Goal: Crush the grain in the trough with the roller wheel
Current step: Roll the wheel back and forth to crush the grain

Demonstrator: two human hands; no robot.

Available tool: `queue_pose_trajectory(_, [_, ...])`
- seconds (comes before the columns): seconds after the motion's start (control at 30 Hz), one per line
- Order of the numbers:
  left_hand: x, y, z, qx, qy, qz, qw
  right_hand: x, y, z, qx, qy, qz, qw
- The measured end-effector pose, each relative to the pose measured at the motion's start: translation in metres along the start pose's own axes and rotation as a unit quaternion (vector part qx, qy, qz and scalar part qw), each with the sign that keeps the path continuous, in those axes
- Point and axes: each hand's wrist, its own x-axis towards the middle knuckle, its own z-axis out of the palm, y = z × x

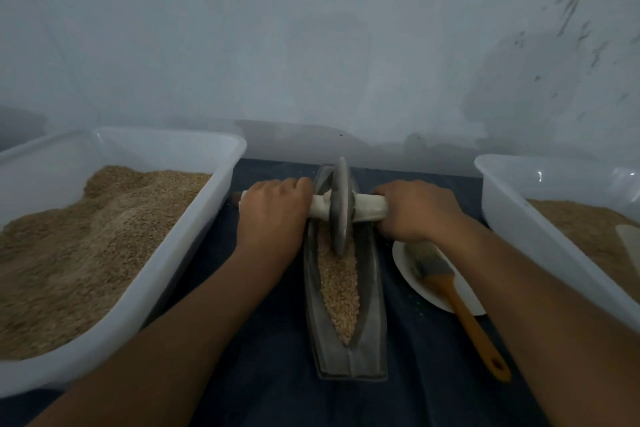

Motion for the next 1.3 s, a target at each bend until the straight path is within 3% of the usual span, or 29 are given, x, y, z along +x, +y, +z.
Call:
queue_pose_trajectory(0.33, [-0.055, 0.009, -0.029, -0.031, 0.029, 0.033, 0.999, -0.068, -0.012, 0.012, -0.003, 0.136, -0.007, 0.991])
queue_pose_trajectory(0.57, [-0.075, 0.016, -0.053, -0.033, 0.026, 0.048, 0.998, -0.112, -0.017, 0.012, 0.035, 0.160, -0.010, 0.986])
queue_pose_trajectory(0.8, [-0.083, 0.010, -0.043, -0.064, 0.032, 0.031, 0.997, -0.106, -0.019, 0.010, -0.018, 0.190, -0.040, 0.981])
queue_pose_trajectory(0.97, [-0.061, 0.003, -0.026, -0.071, -0.012, 0.016, 0.997, -0.069, -0.019, 0.005, -0.034, 0.151, -0.040, 0.987])
queue_pose_trajectory(1.3, [-0.003, -0.003, 0.002, -0.066, -0.031, -0.012, 0.997, -0.005, -0.007, -0.003, -0.029, 0.041, -0.016, 0.999])
